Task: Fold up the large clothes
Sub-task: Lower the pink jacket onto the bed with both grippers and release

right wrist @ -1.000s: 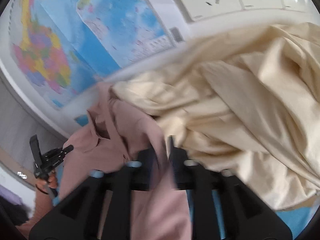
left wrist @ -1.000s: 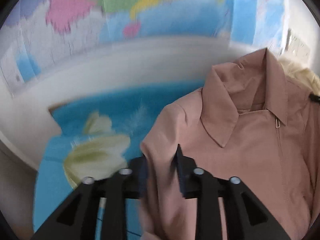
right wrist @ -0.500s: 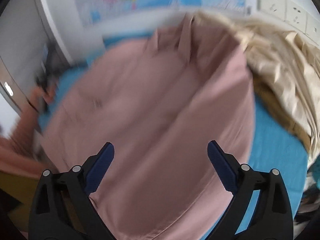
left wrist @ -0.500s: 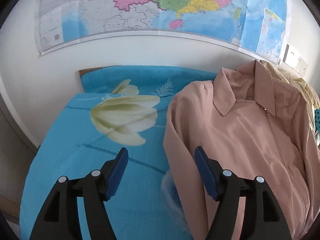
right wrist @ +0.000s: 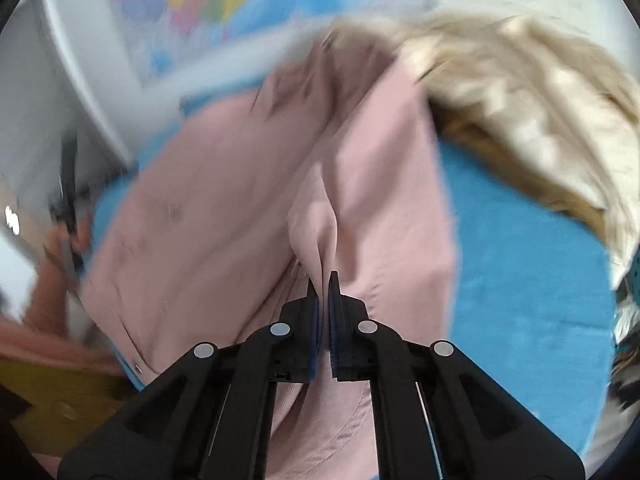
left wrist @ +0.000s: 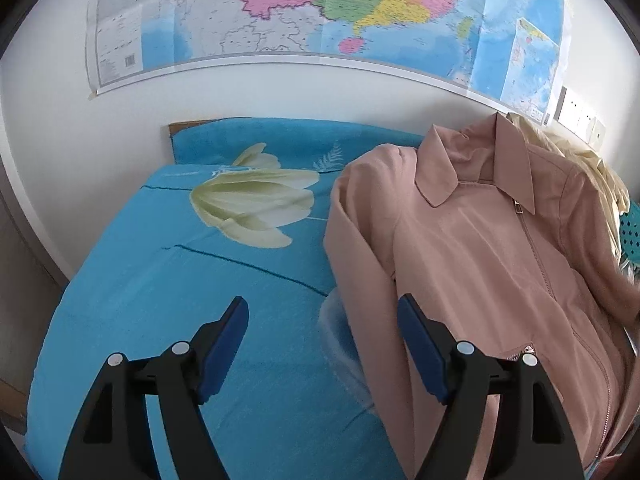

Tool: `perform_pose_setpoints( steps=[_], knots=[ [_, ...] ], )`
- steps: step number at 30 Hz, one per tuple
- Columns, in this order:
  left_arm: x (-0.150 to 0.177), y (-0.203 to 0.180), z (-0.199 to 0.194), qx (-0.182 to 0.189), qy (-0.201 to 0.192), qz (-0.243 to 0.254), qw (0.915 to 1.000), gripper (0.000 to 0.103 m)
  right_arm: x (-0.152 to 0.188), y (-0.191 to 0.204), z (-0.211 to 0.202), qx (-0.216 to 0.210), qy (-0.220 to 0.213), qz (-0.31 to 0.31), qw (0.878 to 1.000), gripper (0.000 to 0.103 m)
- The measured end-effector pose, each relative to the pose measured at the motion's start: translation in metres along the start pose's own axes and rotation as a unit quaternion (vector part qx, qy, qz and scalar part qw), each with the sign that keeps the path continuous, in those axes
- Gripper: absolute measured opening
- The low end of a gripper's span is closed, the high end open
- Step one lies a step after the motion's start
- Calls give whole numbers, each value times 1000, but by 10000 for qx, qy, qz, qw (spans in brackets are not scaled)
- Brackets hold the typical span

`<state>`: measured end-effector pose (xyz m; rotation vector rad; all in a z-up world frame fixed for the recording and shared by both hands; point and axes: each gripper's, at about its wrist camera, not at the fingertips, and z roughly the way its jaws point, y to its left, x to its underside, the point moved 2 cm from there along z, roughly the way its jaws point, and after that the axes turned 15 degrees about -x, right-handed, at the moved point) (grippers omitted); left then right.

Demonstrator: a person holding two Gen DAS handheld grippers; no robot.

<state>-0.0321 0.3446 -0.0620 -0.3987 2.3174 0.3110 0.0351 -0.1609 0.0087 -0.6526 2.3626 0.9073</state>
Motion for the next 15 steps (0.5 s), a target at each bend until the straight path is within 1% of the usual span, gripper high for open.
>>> perform_pose_setpoints(
  steps=[2, 3, 5, 6, 7, 8, 10, 11, 12, 13, 14, 15],
  knots=[
    [2, 2, 1, -12, 44, 2, 10000, 75, -17, -16, -38, 90, -536, 150, 9984, 4],
    [3, 2, 2, -21, 68, 15, 10000, 75, -26, -28, -61, 185, -854, 279, 9958, 4],
    [5, 2, 5, 5, 99, 65, 9999, 75, -42, -57, -89, 210, -1326, 558, 9894, 4],
    [6, 0, 6, 3, 111, 90, 9999, 75, -51, -73, -96, 430, -1453, 682, 9861, 4],
    [8, -1, 8, -6, 136, 126, 9998, 75, -53, -88, -101, 662, -1477, 739, 9841, 4],
    [10, -2, 11, -14, 179, 152, 9997, 75, -52, -106, -106, 756, -1458, 825, 9830, 4],
    [14, -2, 17, -15, 278, 175, 9995, 75, -50, -141, -93, 1107, -1333, 1096, 9788, 5],
    [16, -1, 20, -16, 324, 180, 9993, 75, -48, -155, -81, 1153, -1225, 1258, 9777, 5],
    [18, -1, 23, 10, 385, 176, 9991, 75, -44, -175, -62, 1217, -973, 1538, 9758, 11],
    [20, 0, 25, 22, 418, 160, 9990, 75, -40, -187, -52, 1421, -808, 1689, 9720, 24],
    [21, 1, 26, 43, 450, 138, 9989, 75, -35, -197, -39, 1708, -586, 1809, 9668, 30],
    [23, 2, 26, 95, 482, 111, 9987, 75, -35, -197, -29, 1945, -467, 1780, 9635, 44]
  ],
)
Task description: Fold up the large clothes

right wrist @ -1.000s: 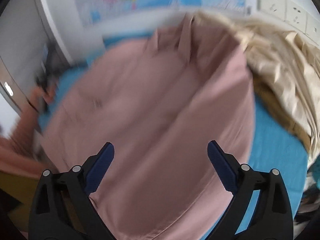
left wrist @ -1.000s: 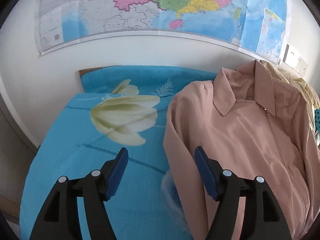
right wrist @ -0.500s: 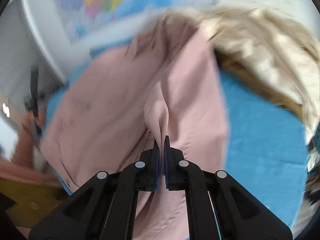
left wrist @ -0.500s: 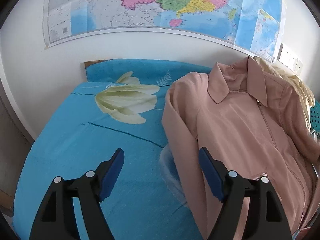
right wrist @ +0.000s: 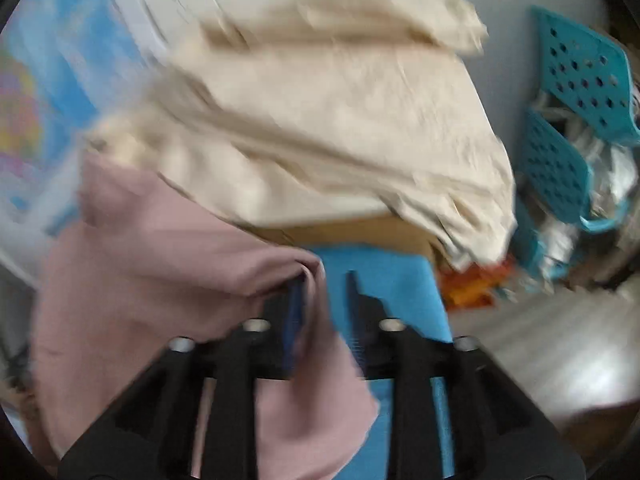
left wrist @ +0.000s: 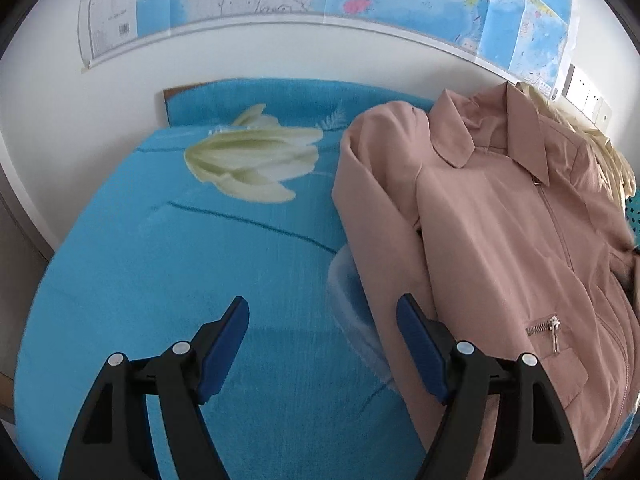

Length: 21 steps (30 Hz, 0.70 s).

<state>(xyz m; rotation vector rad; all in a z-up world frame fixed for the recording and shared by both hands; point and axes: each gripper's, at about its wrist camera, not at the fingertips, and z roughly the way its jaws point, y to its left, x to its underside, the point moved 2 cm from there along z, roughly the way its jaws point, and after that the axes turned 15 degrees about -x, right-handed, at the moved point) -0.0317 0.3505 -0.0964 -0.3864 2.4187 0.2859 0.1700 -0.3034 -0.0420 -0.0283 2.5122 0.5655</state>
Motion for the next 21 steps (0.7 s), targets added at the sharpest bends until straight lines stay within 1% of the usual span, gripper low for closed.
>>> perform_pose_setpoints(
  steps=[1, 2, 3, 5, 6, 7, 8, 9, 11, 12, 13, 15, 16, 17, 18, 19, 20, 21],
  knots=[
    [1, 0, 0, 22, 12, -16, 10000, 74, 1, 8, 0, 176, -87, -95, 9998, 57],
    [3, 0, -1, 53, 22, -24, 10000, 74, 3, 18, -8, 224, -261, -244, 9991, 62],
    [4, 0, -1, 94, 35, -17, 9999, 74, 4, 29, -18, 207, -444, -414, 9979, 72],
    [6, -2, -2, 133, 43, -7, 9999, 73, 9, 72, -47, 244, -1003, -1025, 9894, 78],
    [6, -4, -3, 205, 38, -2, 9998, 73, 14, 95, -56, -13, -1117, -1339, 9847, 83],
    [7, -7, -4, 317, 24, 19, 9995, 74, 17, 107, -61, -304, -1069, -1522, 9821, 84],
    [7, -10, -4, 437, 13, 53, 9990, 74, 27, 129, -59, -814, -802, -1813, 9768, 84],
    [7, -13, -4, 486, 19, 81, 9988, 74, 34, 141, -54, -1028, -601, -1965, 9732, 84],
    [9, -23, 0, 598, 78, 195, 9980, 74, 56, 166, -23, -1353, 50, -2232, 9653, 83],
    [10, -26, 2, 655, 122, 241, 9975, 74, 64, 170, -10, -1468, 291, -2238, 9631, 79],
    [12, -31, 3, 671, 127, 281, 9973, 77, 77, 179, 12, -1600, 652, -2239, 9592, 76],
    [12, -37, 2, 674, 71, 336, 9971, 78, 96, 186, 47, -1545, 1125, -2325, 9536, 74],
    [12, -38, 2, 692, 70, 330, 9970, 77, 103, 189, 57, -1526, 1279, -2361, 9511, 71],
    [12, -40, 2, 703, 76, 301, 9970, 76, 109, 190, 70, -1443, 1388, -2382, 9504, 56],
    [13, -41, 1, 698, 86, 293, 9971, 74, 114, 192, 73, -1386, 1408, -2417, 9500, 49],
    [13, -45, 1, 601, 65, 352, 9975, 69, 113, 194, 72, -1406, 1292, -2523, 9486, 8],
    [14, -47, 1, 518, 53, 402, 9978, 60, 110, 193, 72, -1404, 1321, -2489, 9492, 2],
    [14, -50, 0, 408, 44, 452, 9981, 54, 108, 191, 71, -1429, 1303, -2410, 9511, 2]
  ],
)
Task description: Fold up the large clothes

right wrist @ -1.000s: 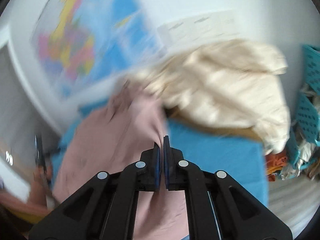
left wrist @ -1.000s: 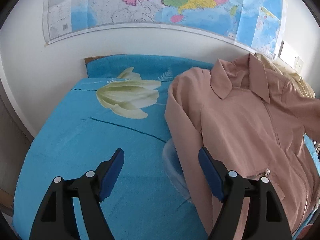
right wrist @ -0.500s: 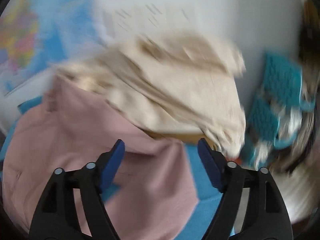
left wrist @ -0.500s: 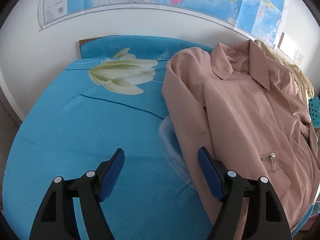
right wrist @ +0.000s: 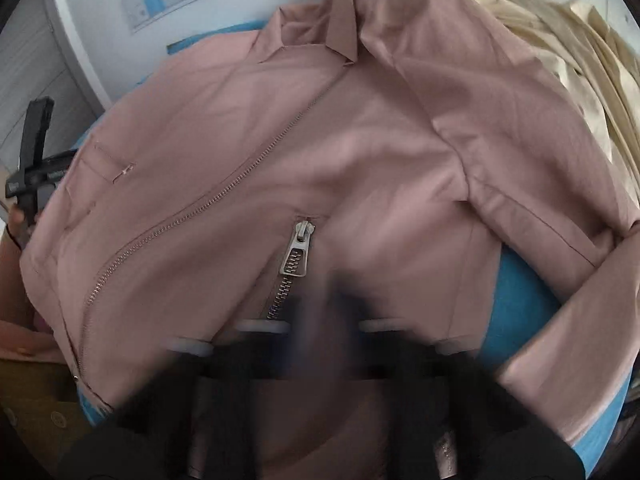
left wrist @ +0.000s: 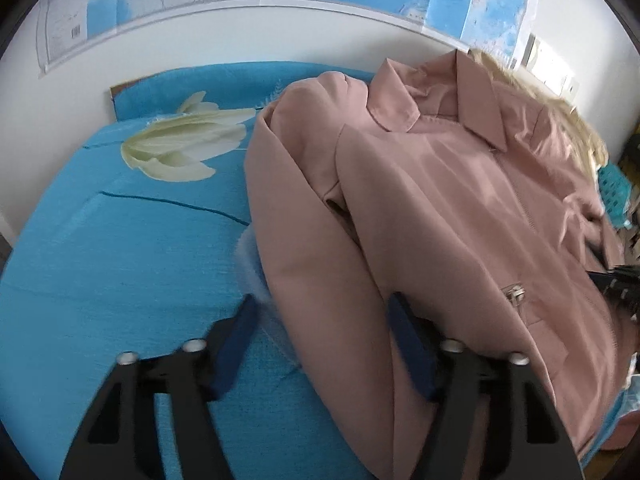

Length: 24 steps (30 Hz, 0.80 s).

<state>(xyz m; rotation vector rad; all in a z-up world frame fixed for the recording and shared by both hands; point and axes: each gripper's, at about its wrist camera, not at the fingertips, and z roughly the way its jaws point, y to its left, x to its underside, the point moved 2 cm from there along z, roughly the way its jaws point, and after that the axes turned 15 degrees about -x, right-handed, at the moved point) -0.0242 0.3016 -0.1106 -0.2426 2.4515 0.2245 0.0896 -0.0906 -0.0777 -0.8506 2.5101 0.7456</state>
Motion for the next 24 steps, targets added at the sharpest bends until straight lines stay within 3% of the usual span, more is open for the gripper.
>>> perform_pose_setpoints(
  steps=[2, 7, 11, 15, 19, 21, 23, 24],
  knots=[
    [-1, -1, -1, 41, 31, 0, 10000, 31, -4, -8, -16, -81, -214, 55, 9997, 1],
    [-8, 2, -3, 15, 74, -148, 9999, 6, -7, -29, -56, 258, -851, 350, 9954, 1],
    [-15, 14, -13, -87, -73, -320, 9994, 4, -4, -65, -71, 481, -1297, 976, 9856, 1],
    [-31, 44, -30, -287, -341, -677, 9967, 3, -3, -83, -47, 419, -1092, 1336, 9841, 1],
    [-59, 80, -60, -737, -750, -953, 9899, 3, -7, -74, -50, 352, -1089, 1201, 9861, 2],
    [-71, 95, -72, -1115, -995, -1122, 9824, 3, -8, -66, -54, 282, -1104, 1101, 9874, 2],
    [-82, 114, -72, -2099, -1054, -1248, 9640, 3, -13, -60, -52, 266, -1101, 1015, 9884, 2],
    [-83, 118, -67, -2351, -904, -1228, 9599, 5, -11, -58, -52, 250, -1079, 993, 9889, 4]
  ],
)
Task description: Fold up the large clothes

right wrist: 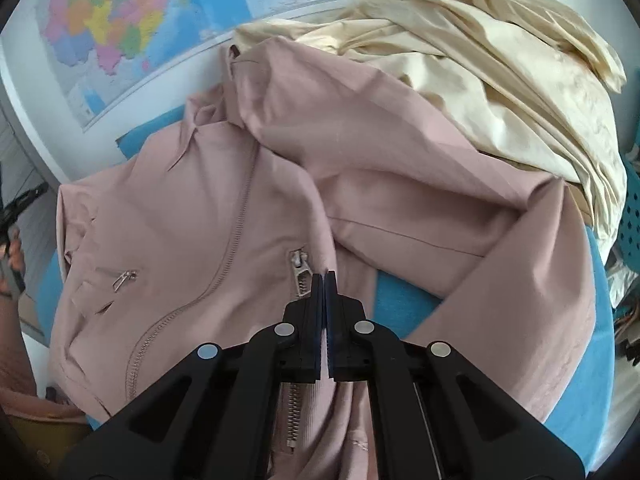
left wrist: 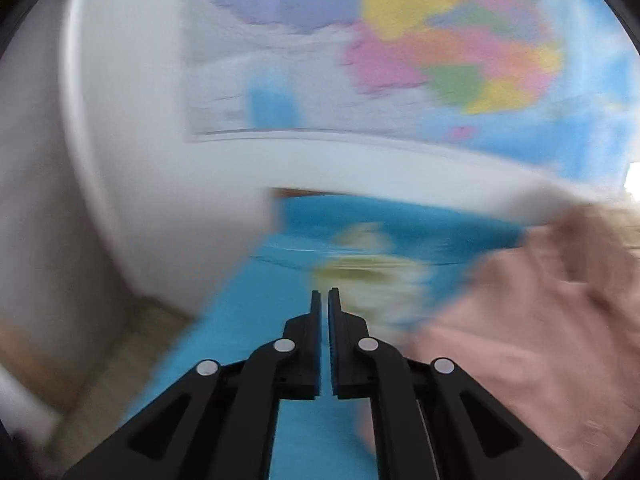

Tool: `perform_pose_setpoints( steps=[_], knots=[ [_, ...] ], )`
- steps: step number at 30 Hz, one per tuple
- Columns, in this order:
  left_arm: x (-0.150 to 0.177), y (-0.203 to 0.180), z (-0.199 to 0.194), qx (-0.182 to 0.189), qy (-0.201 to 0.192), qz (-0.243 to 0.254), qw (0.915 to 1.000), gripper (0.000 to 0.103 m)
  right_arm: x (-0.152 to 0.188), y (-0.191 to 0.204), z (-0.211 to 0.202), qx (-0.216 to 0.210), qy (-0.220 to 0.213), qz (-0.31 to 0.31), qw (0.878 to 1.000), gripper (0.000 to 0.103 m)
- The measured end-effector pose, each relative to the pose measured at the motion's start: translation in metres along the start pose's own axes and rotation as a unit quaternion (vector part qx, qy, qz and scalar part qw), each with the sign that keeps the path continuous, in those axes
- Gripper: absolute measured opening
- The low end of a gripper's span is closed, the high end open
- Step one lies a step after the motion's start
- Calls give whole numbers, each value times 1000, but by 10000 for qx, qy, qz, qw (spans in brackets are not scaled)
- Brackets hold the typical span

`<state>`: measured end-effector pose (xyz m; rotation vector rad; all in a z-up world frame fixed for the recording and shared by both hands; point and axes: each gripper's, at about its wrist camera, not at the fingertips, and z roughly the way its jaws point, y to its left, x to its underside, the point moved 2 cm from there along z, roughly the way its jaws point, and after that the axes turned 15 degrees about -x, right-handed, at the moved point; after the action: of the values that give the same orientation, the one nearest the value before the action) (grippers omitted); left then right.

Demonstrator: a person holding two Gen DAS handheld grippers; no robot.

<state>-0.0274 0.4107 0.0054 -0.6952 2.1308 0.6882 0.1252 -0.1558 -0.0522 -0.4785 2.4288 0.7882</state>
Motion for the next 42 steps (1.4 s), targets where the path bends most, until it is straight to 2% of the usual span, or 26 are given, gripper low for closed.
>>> perform_pose_setpoints(
  steps=[1, 2, 3, 5, 7, 9, 11, 13, 14, 15, 16, 17, 18, 19, 23, 25, 27, 28, 30, 31, 32, 33, 34, 36, 39, 42],
  knots=[
    [4, -2, 10, 57, 306, 133, 9994, 20, 2, 0, 1, -33, 29, 21, 10000, 7],
    [12, -5, 16, 514, 613, 152, 9967, 37, 4, 0, 1, -81, 47, 58, 9999, 8],
    [21, -9, 15, 823, 728, 200, 9937, 41, 6, 0, 1, -140, 62, 77, 9999, 12],
    [49, -28, 3, 1307, 822, 648, 9859, 65, 9, -2, -1, -169, 32, 113, 9998, 14],
    [77, -38, -11, 1770, 935, 722, 9771, 77, 10, -2, -3, -198, 31, 145, 9997, 20],
    [99, -45, -21, 2293, 1202, 565, 9643, 83, 11, -2, -5, -175, 22, 159, 9997, 24],
    [119, -54, -25, 2412, 1457, 526, 9580, 85, 12, -2, -5, -232, 50, 143, 9996, 25],
    [134, -65, -30, 2266, 1439, 725, 9606, 81, 14, 1, -4, -265, 51, 124, 9996, 31],
    [137, -68, -35, 2149, 1249, 823, 9651, 63, 14, 2, -4, -290, 51, 119, 9995, 31],
    [136, -70, -37, 2094, 1208, 930, 9659, 53, 14, 2, -3, -295, 49, 115, 9995, 31],
    [134, -67, -36, 2116, 1252, 898, 9651, 32, 15, 3, -4, -298, 39, 114, 9995, 31],
    [132, -65, -32, 2195, 1336, 825, 9629, 3, 16, 4, -5, -341, 29, 125, 9993, 31],
    [127, -57, -26, 2200, 1443, 682, 9624, 4, 16, 4, -6, -375, 9, 132, 9992, 31],
    [122, -50, -22, 2076, 1410, 607, 9661, 4, 16, 5, -8, -393, -3, 129, 9991, 31],
    [81, -7, -5, 1050, 1045, 256, 9886, 4, 15, 7, -15, -574, -76, 171, 9982, 31],
    [58, 16, 4, 129, 859, 74, 9962, 5, 14, 10, -18, -613, -117, 144, 9979, 31],
    [46, 26, 12, -949, 834, 193, 9918, 23, 13, 12, -19, -635, -144, 123, 9978, 31],
    [44, 28, 15, -1175, 946, 245, 9883, 37, 13, 12, -20, -629, -169, 135, 9978, 31],
    [50, 19, 3, -489, 904, 371, 9940, 40, 15, 9, -21, -640, -189, 190, 9976, 37],
    [55, 14, -4, -238, 873, 465, 9948, 46, 16, 8, -23, -652, -210, 223, 9974, 47],
    [62, 6, -14, 137, 841, 568, 9947, 55, 18, 7, -25, -676, -241, 252, 9971, 50],
    [73, -5, -30, 758, 773, 665, 9919, 58, 19, 6, -27, -701, -261, 275, 9968, 58],
    [80, -11, -40, 1150, 748, 712, 9880, 63, 21, 4, -31, -725, -281, 322, 9964, 65],
    [101, -27, -64, 2031, 789, 831, 9724, 73, 26, 0, -38, -792, -304, 392, 9956, 69],
    [127, -51, -86, 2719, 896, 975, 9532, 76, 35, -3, -43, -849, -208, 436, 9952, 80],
    [155, -68, -98, 3197, 1212, 1161, 9325, 77, 51, -3, -41, -1049, 97, 433, 9935, 82]
  ],
)
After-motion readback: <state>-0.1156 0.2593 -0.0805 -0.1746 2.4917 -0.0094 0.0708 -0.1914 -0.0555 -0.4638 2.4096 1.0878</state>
